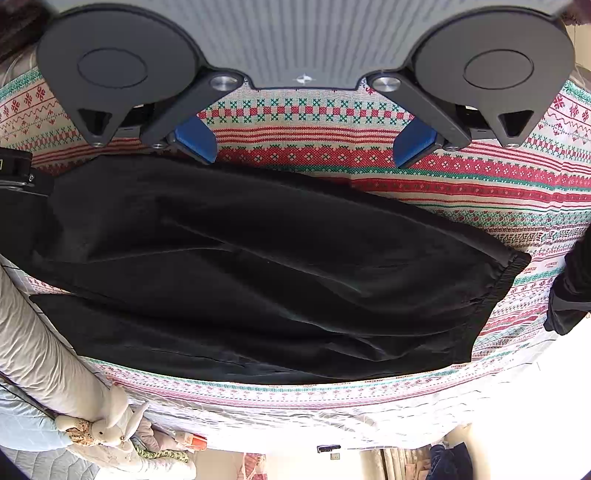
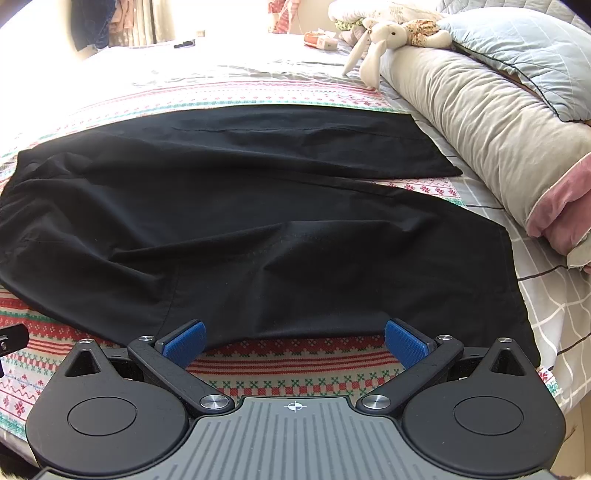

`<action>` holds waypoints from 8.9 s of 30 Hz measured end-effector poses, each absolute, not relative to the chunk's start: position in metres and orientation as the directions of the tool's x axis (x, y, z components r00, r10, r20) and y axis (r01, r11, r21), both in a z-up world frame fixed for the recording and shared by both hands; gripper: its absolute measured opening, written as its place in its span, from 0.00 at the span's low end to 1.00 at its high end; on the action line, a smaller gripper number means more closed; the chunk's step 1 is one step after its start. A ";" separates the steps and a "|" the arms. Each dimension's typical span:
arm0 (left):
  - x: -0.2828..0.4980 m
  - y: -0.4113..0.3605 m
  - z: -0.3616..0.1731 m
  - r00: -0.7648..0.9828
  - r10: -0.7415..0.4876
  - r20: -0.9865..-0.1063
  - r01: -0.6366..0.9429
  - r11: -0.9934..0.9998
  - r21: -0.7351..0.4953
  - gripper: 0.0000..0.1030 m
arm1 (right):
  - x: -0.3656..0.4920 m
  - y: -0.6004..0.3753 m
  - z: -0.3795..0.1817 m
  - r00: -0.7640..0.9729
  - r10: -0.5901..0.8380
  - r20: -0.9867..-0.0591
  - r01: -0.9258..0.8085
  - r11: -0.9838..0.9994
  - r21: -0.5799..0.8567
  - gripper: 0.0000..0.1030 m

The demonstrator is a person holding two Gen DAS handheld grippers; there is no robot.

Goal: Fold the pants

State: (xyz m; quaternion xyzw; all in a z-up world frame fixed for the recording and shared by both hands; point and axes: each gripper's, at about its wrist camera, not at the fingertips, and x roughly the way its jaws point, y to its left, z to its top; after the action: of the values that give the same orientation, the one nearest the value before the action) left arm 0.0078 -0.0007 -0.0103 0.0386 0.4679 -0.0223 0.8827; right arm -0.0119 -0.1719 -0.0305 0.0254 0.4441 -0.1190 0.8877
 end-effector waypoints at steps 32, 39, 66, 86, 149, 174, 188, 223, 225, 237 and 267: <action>0.041 0.053 -0.015 0.594 0.110 -0.796 -0.064 0.994 0.090 1.00 | 0.005 -0.161 -0.043 0.566 -0.100 -0.819 0.204 0.979 0.022 1.00; 0.061 0.097 -0.007 0.594 0.145 -0.791 -0.144 0.987 0.072 1.00 | 0.023 -0.139 -0.032 0.595 -0.039 -0.803 0.142 0.988 0.057 1.00; 0.143 0.279 -0.080 0.698 -0.035 -0.715 -0.375 0.833 -0.407 0.96 | 0.253 0.089 -0.041 0.587 0.261 -0.767 -0.140 0.965 0.221 1.00; 0.126 0.318 -0.099 0.796 -0.090 -0.599 -0.405 0.655 -0.638 0.59 | 0.392 0.268 -0.055 0.632 0.252 -0.733 -0.239 0.963 0.125 0.97; 0.099 0.275 -0.037 0.714 0.260 -0.650 -0.505 0.834 -0.221 1.00 | 0.281 0.130 -0.001 0.594 0.277 -0.755 -0.199 0.960 0.196 0.88; 0.094 0.102 -0.073 0.700 -0.117 -0.704 0.004 0.987 -0.161 1.00 | 0.099 -0.198 -0.040 0.630 -0.021 -0.777 0.177 0.977 0.117 0.93; 0.065 0.051 -0.102 0.533 -0.433 -0.727 0.520 0.846 -0.122 1.00 | 0.025 -0.281 -0.095 0.514 -0.135 -0.847 0.331 0.942 0.051 0.93; 0.028 -0.042 -0.109 0.476 -0.545 -0.690 0.809 0.578 0.102 0.27 | -0.055 -0.357 -0.088 0.481 -0.413 -0.773 0.575 0.815 -0.078 0.02; 0.026 -0.041 -0.105 0.474 -0.556 -0.682 0.811 0.577 0.093 0.27 | -0.056 -0.355 -0.083 0.479 -0.444 -0.757 0.577 0.809 -0.110 0.00; 0.022 -0.034 -0.103 0.329 -0.582 -0.744 0.843 0.536 -0.047 0.45 | -0.054 -0.353 -0.089 0.339 -0.605 -0.720 0.577 0.738 -0.349 0.00; 0.080 0.202 -0.094 0.701 0.155 -0.696 -0.193 0.981 0.024 1.00 | 0.033 -0.057 -0.079 0.688 0.208 -0.695 -0.317 0.948 -0.030 0.76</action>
State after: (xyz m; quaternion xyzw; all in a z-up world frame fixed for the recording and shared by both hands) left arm 0.0797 0.2023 -0.0945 -0.0254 0.3746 0.0946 0.9220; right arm 0.0330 -0.0568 -0.0789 -0.0739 0.3679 0.1432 0.9158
